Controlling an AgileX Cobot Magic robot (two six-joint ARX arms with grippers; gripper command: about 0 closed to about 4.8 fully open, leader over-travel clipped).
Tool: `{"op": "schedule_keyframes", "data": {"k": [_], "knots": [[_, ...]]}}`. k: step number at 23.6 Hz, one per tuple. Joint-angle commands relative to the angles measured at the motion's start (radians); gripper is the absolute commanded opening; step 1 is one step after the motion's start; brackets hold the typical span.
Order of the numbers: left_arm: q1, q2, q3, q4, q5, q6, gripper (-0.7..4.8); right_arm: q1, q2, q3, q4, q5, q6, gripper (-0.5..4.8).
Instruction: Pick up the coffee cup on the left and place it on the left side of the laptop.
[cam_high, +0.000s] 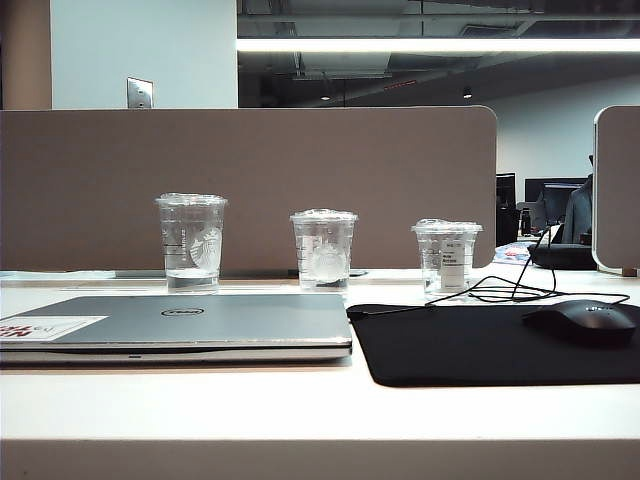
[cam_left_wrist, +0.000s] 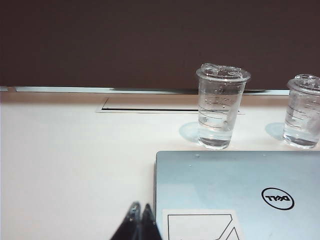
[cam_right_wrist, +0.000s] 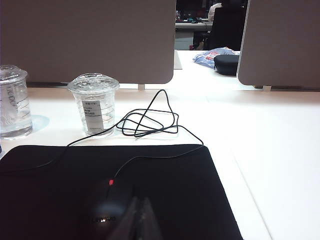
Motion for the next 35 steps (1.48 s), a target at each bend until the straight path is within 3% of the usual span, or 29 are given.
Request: {"op": "schedule_keyframes", "data": {"k": [1,7,12,17,26,29,35], "knots": [[0.001,0.000,0.004,0.012,0.003,-0.006,-0.06,0.000,-0.002,-0.005,0.016,-0.002,-0.002,-0.01],[0.001,0.000,0.005,0.015,0.006,-0.008,-0.06,0.000,-0.002,-0.002,0.016,-0.002,-0.002,-0.01],[0.000,0.000,0.060,0.019,0.024,-0.110,-0.06,0.000,0.001,0.083,-0.008,-0.002,0.018,-0.02],[0.000,0.010,0.109,0.019,0.003,-0.141,-0.06,0.000,0.003,0.175,-0.061,-0.002,0.024,-0.02],[-0.016,0.186,0.208,0.041,0.003,-0.175,-0.06,0.001,0.063,0.287,-0.072,-0.034,0.024,-0.02],[-0.075,0.306,0.248,0.135,-0.010,-0.175,-0.06,0.003,0.122,0.311,-0.034,-0.068,0.024,-0.02],[-0.231,0.559,0.332,0.254,-0.151,-0.172,-0.06,0.016,0.216,0.349,0.037,-0.070,0.024,-0.03]]}}
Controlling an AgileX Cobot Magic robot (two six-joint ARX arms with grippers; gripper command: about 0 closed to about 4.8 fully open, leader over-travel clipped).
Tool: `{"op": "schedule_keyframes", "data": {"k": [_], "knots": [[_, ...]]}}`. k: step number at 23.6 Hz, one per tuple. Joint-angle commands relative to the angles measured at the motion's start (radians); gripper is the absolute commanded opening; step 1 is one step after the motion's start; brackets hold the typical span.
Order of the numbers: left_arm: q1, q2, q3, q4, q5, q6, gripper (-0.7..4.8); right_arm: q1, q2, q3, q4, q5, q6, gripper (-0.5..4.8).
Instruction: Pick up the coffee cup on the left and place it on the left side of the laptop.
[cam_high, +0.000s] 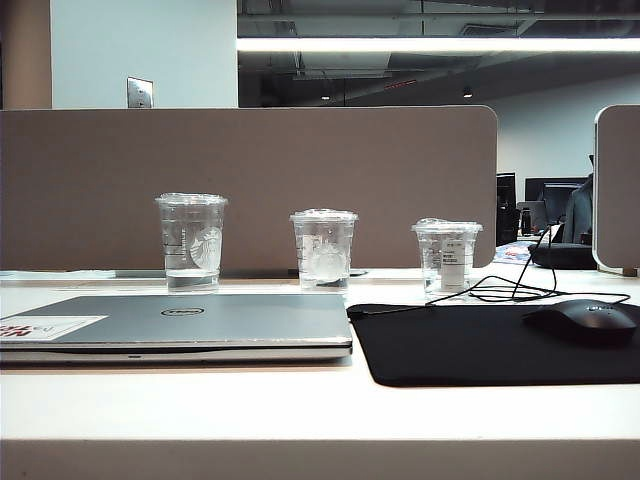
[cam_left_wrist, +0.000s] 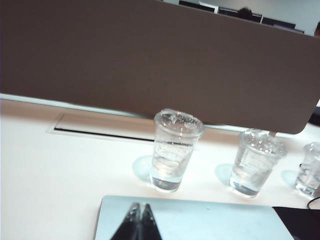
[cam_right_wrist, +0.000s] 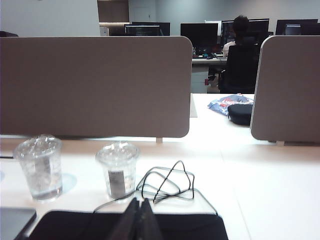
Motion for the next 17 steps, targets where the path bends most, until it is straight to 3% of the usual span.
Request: {"op": "schedule_keyframes", "data": {"k": [1,10,17], "knots": [[-0.070,0.144,0.046,0.106,-0.067,0.002,-0.06,0.026,0.037,0.026,0.062,-0.003,0.003,-0.02],[-0.099,0.547,0.162,0.357,-0.046,0.002,-0.06,0.184,0.127,0.082,0.056,0.006,0.003,-0.02],[-0.099,0.783,0.255,0.417,0.011,0.002,0.12,0.264,0.148,0.082,0.051,0.006,0.003,-0.02]]}}
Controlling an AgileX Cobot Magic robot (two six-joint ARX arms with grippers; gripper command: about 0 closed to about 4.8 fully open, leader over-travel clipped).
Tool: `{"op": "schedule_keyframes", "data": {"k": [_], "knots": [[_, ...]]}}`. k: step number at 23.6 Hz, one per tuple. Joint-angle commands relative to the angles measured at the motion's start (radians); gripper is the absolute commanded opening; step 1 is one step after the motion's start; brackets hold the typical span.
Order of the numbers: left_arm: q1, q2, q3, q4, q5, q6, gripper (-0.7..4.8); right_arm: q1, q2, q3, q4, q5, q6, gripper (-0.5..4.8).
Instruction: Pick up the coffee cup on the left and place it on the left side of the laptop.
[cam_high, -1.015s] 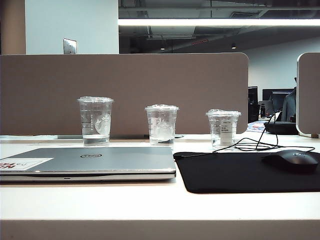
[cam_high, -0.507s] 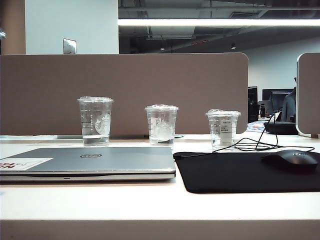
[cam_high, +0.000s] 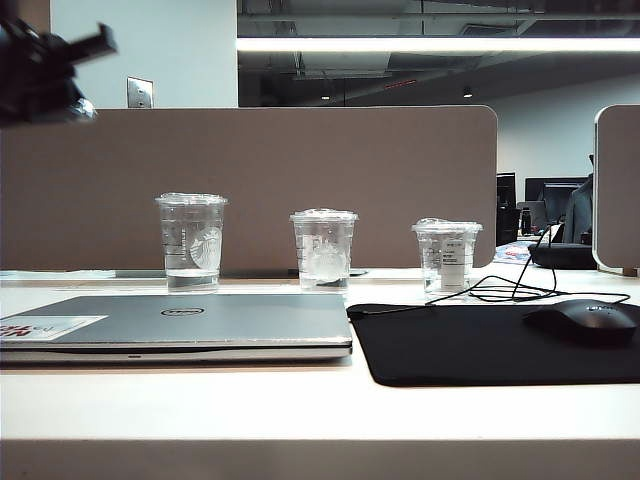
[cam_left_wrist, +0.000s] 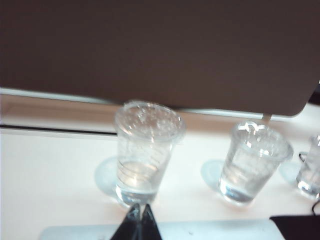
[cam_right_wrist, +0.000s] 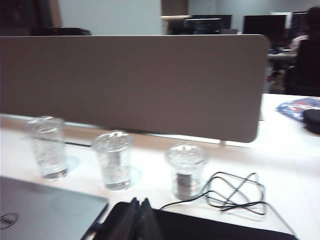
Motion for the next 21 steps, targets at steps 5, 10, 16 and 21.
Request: {"op": "schedule_keyframes", "data": {"k": [5,10,16,21], "knots": [[0.000,0.249,0.075,0.111,0.022,0.002,4.79,0.029,0.005,0.006,0.018,0.001,0.003,-0.02],[0.000,0.419,0.129,0.204,0.022,0.002,4.79,0.030,0.005,0.007,-0.061,-0.038,0.003,-0.02],[0.000,0.552,0.244,0.207,0.021,0.005,4.79,0.030,0.005,0.018,-0.188,-0.122,0.003,-0.02],[0.000,0.612,0.296,0.207,0.020,0.009,4.79,0.030,0.005,0.018,-0.197,-0.122,0.004,-0.02]]}}
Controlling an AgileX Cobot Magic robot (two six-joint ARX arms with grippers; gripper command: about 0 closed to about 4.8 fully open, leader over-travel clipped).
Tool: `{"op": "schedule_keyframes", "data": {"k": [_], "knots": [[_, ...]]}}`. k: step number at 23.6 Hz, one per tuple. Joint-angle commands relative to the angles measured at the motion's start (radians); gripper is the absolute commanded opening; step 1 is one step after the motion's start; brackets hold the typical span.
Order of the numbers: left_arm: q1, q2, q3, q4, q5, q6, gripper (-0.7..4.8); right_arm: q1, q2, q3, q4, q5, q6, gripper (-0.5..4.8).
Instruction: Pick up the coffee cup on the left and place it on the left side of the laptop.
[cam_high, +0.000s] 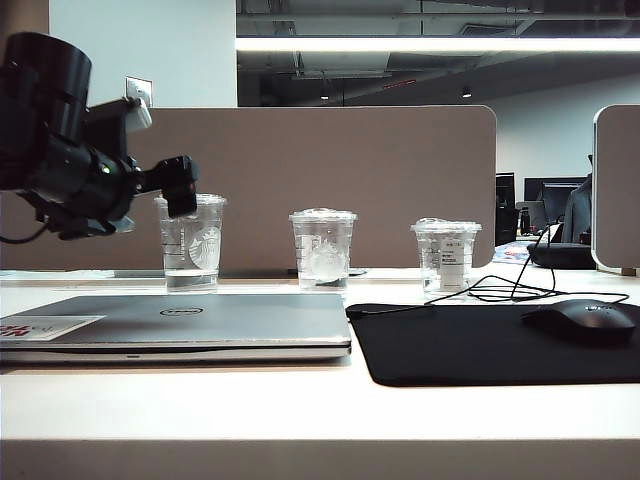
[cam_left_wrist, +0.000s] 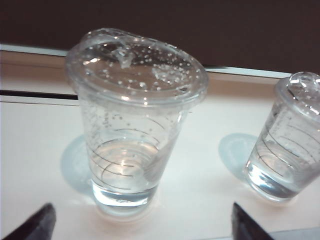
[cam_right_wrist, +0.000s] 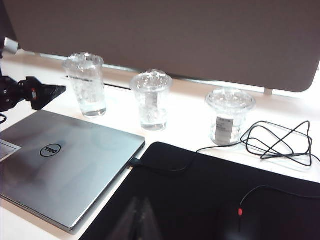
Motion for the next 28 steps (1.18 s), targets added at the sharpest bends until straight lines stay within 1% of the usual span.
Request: {"op": "schedule_keyframes", "data": {"k": [1,4,10,13,17,22,24,25,28], "knots": [[0.000,0.035,0.037,0.009,-0.008,0.008,4.79,0.001,0.000,0.008,0.016,-0.004,0.005,-0.03],[0.000,0.088,0.080,0.010,-0.026,0.008,4.79,0.001,0.000,0.008,0.018,-0.008,0.058,-0.03],[-0.001,0.168,0.140,0.016,-0.024,0.008,4.79,0.001,0.000,0.008,0.019,-0.014,0.056,-0.03],[-0.001,0.218,0.164,0.067,-0.003,0.008,4.79,0.001,0.000,0.008,0.023,-0.015,0.057,-0.02],[-0.001,0.261,0.198,0.079,0.002,0.008,4.79,0.001,0.000,0.008,0.023,-0.016,0.056,-0.02],[-0.001,0.339,0.293,0.084,0.001,0.008,4.79,0.001,0.001,0.008,0.023,-0.018,0.056,-0.02],[-0.001,0.357,0.315,0.085,-0.006,0.008,4.79,0.001,0.001,0.008,0.022,-0.018,0.056,-0.02],[0.000,0.373,0.335,0.085,-0.028,0.008,4.79,0.001,0.001,0.008,0.023,-0.018,0.056,-0.02],[0.005,0.410,0.370,0.085,-0.034,0.008,4.79,0.000,0.001,0.008,0.023,-0.018,0.056,-0.02]]}}
